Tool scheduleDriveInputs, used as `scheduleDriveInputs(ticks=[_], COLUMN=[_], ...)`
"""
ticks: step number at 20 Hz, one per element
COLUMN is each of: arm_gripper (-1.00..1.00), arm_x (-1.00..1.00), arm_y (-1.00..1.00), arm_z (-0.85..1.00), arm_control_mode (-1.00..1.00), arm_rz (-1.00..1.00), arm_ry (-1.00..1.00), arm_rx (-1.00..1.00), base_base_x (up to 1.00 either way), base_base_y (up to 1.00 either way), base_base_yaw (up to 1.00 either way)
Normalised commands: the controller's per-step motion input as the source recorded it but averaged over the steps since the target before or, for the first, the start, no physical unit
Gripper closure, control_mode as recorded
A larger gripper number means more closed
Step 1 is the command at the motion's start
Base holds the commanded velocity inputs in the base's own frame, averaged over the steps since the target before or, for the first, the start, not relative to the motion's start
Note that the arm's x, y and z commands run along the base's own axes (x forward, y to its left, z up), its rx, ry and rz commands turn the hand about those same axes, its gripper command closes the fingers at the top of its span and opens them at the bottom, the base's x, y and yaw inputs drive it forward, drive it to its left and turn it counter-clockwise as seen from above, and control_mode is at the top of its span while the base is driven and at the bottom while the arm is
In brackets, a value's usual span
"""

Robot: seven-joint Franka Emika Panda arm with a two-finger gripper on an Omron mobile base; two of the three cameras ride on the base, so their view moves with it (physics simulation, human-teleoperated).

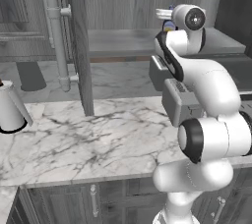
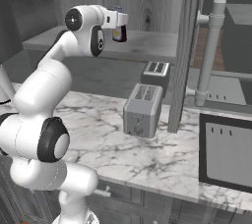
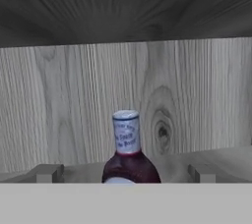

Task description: Take 2 condiments from the cabinet and move them on the counter near the stove.Make sure the condiments are lined up with each other, next to each other.

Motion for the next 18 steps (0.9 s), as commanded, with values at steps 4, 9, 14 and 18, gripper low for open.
scheduleDriveInputs(ticks=[4, 9, 14, 18], arm_gripper=[-1.00, -1.00, -1.00, -1.00], arm_x=[0.12, 0.10, 0.12, 0.11], arm_y=[0.00, 0.00, 0.00, 0.00], arm_z=[0.00, 0.00, 0.00, 0.00], arm_control_mode=[-1.00, -1.00, -1.00, -1.00], arm_rz=[0.00, 0.00, 0.00, 0.00], arm_ry=[0.00, 0.00, 0.00, 0.00], arm_rx=[0.00, 0.00, 0.00, 0.00], base_base_x=[0.00, 0.00, 0.00, 0.00], base_base_y=[0.00, 0.00, 0.00, 0.00], base_base_yaw=[0.00, 0.00, 0.00, 0.00])
